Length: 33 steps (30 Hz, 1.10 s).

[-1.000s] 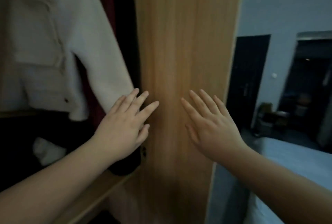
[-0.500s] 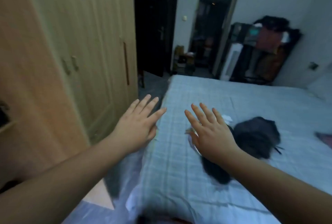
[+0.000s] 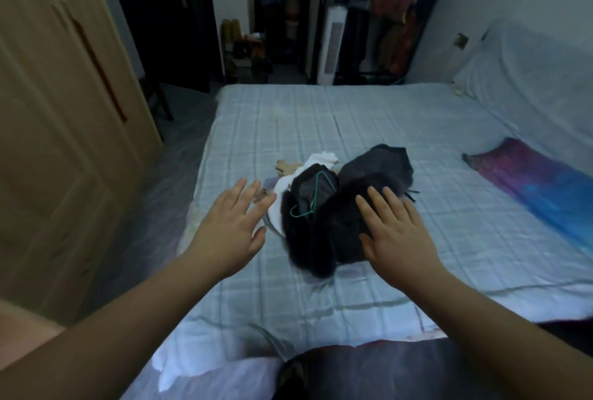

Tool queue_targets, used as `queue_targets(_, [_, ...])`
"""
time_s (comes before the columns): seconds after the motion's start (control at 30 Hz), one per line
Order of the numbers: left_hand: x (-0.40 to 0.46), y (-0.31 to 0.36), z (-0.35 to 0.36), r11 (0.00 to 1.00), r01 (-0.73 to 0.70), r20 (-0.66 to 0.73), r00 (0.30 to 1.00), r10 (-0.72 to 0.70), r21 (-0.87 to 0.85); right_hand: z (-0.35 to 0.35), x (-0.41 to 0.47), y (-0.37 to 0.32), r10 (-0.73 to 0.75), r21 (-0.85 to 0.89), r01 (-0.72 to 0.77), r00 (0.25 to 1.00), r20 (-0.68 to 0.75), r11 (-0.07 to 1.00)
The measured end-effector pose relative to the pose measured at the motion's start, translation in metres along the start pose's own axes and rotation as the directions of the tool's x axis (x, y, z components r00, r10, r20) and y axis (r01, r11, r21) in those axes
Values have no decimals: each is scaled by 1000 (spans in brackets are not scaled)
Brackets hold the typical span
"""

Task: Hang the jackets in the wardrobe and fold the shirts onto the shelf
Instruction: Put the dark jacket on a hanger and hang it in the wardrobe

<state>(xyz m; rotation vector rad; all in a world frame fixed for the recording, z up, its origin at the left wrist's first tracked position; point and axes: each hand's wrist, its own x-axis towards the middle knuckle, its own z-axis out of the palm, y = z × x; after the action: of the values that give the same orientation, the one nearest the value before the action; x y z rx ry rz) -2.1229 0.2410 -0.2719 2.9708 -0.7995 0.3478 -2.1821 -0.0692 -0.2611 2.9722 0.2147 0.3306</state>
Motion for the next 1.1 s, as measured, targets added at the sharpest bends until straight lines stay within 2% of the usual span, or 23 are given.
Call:
queue_targets(0.17, [59,-1,62,998,-6,63,998,11,-69,51,26,36,31,-40,-27,994,108,999])
queue_targets(0.37, [147,-20,140,984,27,153,988,0,-177,119,113,57,-8,-18,13,970,241,1000])
queue_targets(0.63, [198,-37,267,962,69,404,914,44,-262,240,182,62,-54,12,55,861,506,998])
queue_targets(0.9, [224,-14,347,891,158,500,862,85,-425,329,259,73,-212,109,183,792,573,977])
queue_targets(1.0, [227,-15,368,864,205,522,849,76,-459,362,298,68,-295,95,311,695,656,946])
queue_targets(1.1, [225,-10,371,818,296,564,825,41,-493,380,309,61,-302,60,393,589,749,917])
